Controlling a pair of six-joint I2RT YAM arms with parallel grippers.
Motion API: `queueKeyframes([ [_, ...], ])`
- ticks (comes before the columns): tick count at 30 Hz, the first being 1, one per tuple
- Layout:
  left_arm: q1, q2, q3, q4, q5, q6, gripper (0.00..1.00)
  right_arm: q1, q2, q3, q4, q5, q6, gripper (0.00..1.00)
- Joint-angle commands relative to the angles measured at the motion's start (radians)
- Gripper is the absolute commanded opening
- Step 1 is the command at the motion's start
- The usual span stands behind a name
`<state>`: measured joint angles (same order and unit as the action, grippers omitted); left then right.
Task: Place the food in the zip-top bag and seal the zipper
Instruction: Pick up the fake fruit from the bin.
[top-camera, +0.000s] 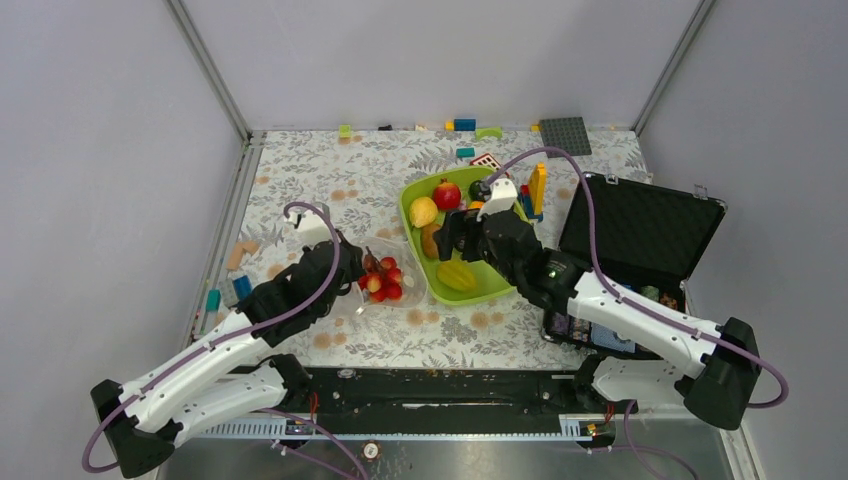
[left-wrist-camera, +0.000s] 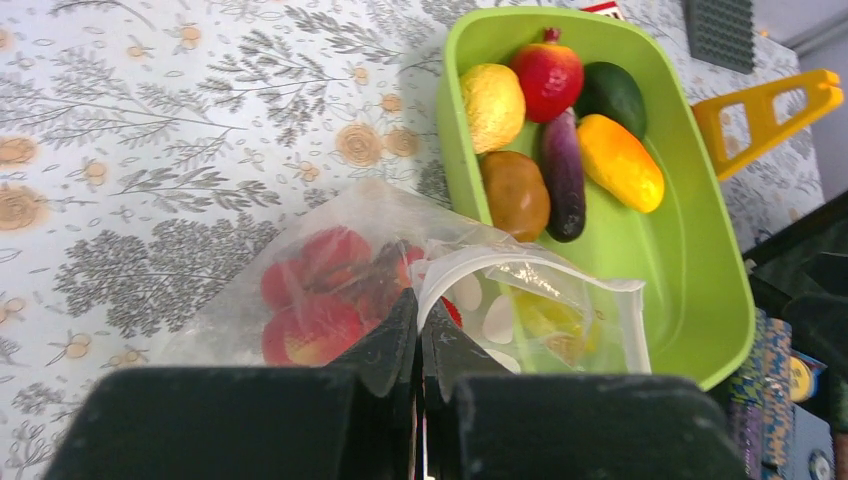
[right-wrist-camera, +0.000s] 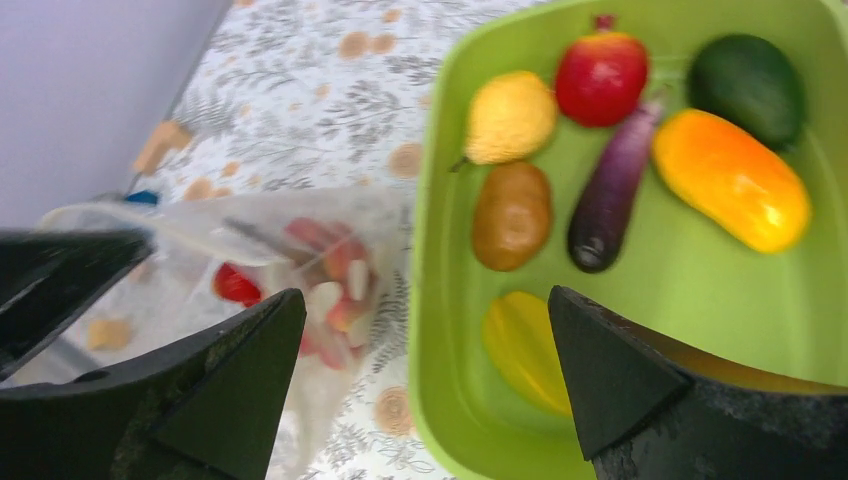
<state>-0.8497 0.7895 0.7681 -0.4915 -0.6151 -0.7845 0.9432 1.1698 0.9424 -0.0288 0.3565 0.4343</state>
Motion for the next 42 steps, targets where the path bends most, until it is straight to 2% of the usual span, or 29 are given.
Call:
queueKeyframes([
  [1,-0.002,0.0,0.046,-0.039,-0.099,-0.036,0.0,-0.104,0.013,-0.004,-0.12,0.015,0.117,1.0],
  [6,-0.001,0.014,0.047,-0.038,-0.099,-0.037,0.0,-0.184,0.094,0.012,-0.134,-0.055,0.142,1.0],
  [17,0.0,0.005,0.037,-0.007,-0.069,-0.009,0.0,-0.218,0.403,0.195,-0.137,-0.189,0.142,1.0],
  [21,-0.001,0.0,0.037,-0.002,-0.044,-0.004,0.0,-0.219,0.486,0.259,-0.143,-0.206,0.153,0.95],
  [33,-0.001,0.006,0.032,0.019,-0.015,0.009,0.0,-0.222,0.623,0.341,-0.098,-0.218,0.183,0.89],
  [42,-0.001,0.011,0.029,0.025,-0.017,0.011,0.0,-0.225,0.669,0.362,-0.096,-0.162,0.171,0.88],
])
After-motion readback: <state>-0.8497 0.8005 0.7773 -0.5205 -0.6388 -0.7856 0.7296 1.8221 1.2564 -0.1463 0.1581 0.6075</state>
